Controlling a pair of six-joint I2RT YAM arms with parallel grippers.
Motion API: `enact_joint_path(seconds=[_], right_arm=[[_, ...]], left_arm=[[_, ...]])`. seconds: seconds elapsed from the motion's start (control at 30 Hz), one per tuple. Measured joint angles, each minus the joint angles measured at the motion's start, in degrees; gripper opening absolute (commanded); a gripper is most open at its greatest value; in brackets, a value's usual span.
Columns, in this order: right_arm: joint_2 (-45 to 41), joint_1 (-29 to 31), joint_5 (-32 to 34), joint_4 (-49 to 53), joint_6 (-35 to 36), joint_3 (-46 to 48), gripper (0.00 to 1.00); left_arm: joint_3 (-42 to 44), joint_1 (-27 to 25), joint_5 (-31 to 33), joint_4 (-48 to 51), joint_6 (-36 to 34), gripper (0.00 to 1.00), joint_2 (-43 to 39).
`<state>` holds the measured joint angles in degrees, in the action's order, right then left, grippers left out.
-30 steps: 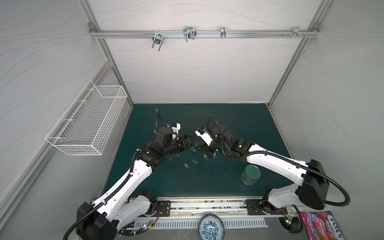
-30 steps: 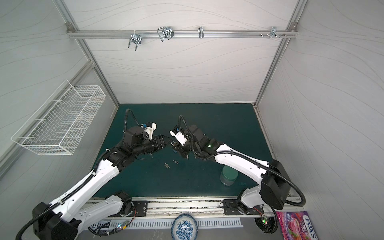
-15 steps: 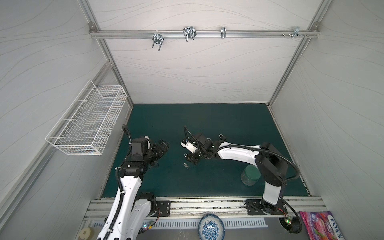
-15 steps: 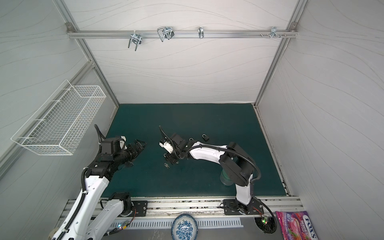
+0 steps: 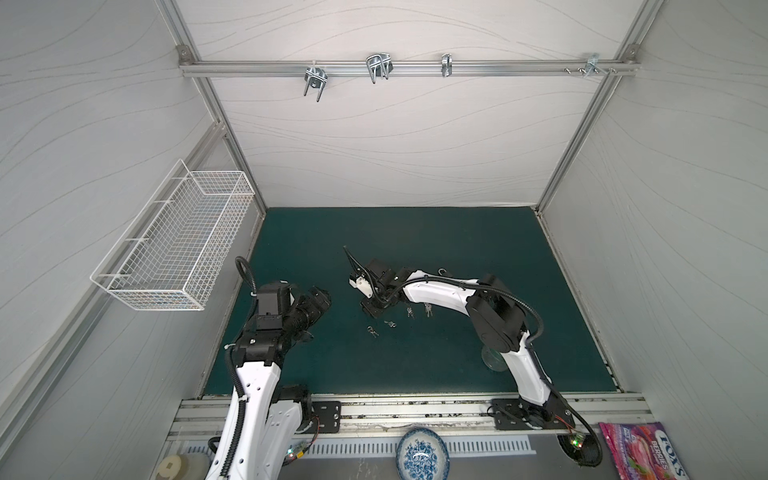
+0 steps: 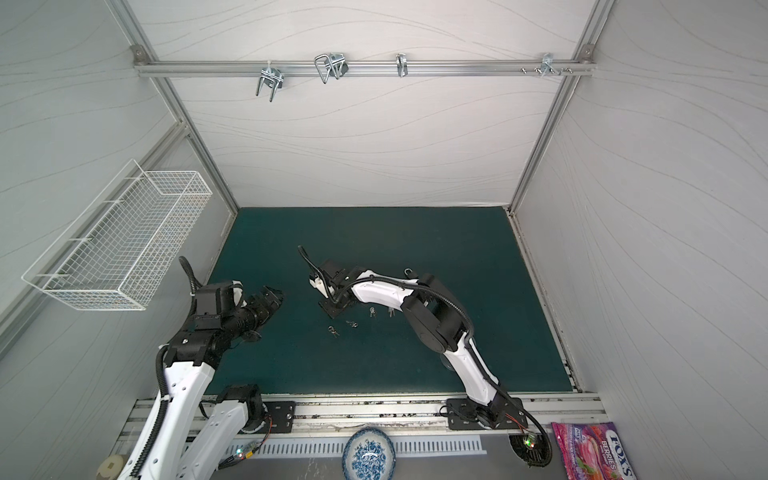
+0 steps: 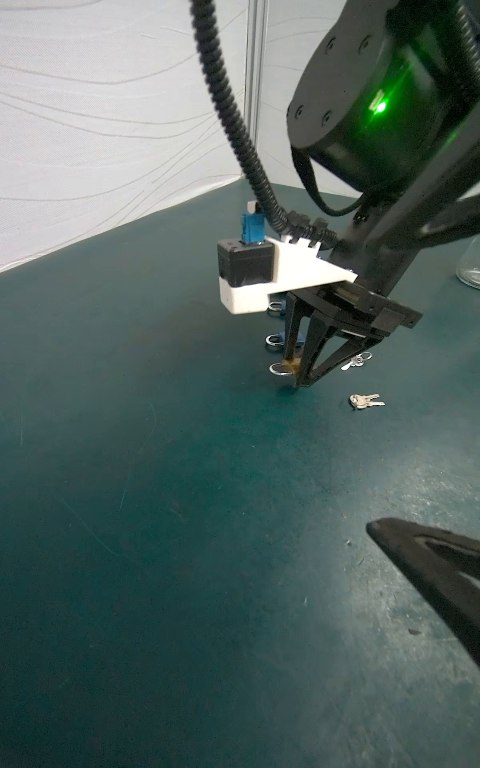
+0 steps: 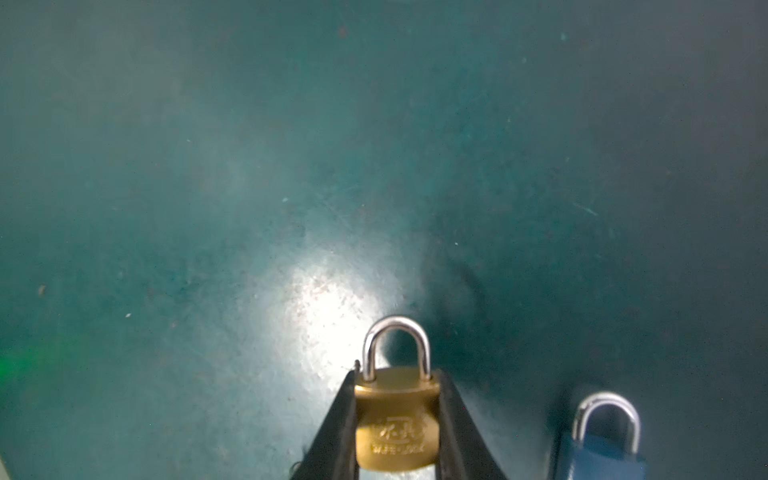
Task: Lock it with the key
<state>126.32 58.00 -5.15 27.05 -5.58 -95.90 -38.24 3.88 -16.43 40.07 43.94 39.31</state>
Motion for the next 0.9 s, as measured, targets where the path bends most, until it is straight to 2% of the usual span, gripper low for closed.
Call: enact_joint_path(seconds=[0.2, 0.53, 0.7, 0.8, 0.9], right_arm=[[1.84, 0.04, -0.28, 2.49, 0.0, -2.43, 0.26], [2.36, 0.04, -1.62, 3.98, -0.46, -3.37, 0.43], [2.25, -0.59, -3.89, 3.98, -0.81, -3.32, 0.47], [-0.02, -1.16, -5.73, 2.84, -1.03, -0.96, 0.53], [-7.3, -2.69, -8.63, 0.28, -1.49, 5.35, 0.62]], left_arm=[[0.0, 0.11, -0.02, 0.09, 0.28, 0.99, -0.04], [0.0, 0.15, 0.42, 0.5, 0.39, 0.99, -0.13], [-0.02, 0.15, 1.03, 0.57, -0.04, 0.99, -1.25], [-0.33, 0.15, 1.7, 0.55, -0.68, 0.99, -0.9], [-1.7, 0.02, 2.93, 0.55, -1.11, 0.99, 1.36]])
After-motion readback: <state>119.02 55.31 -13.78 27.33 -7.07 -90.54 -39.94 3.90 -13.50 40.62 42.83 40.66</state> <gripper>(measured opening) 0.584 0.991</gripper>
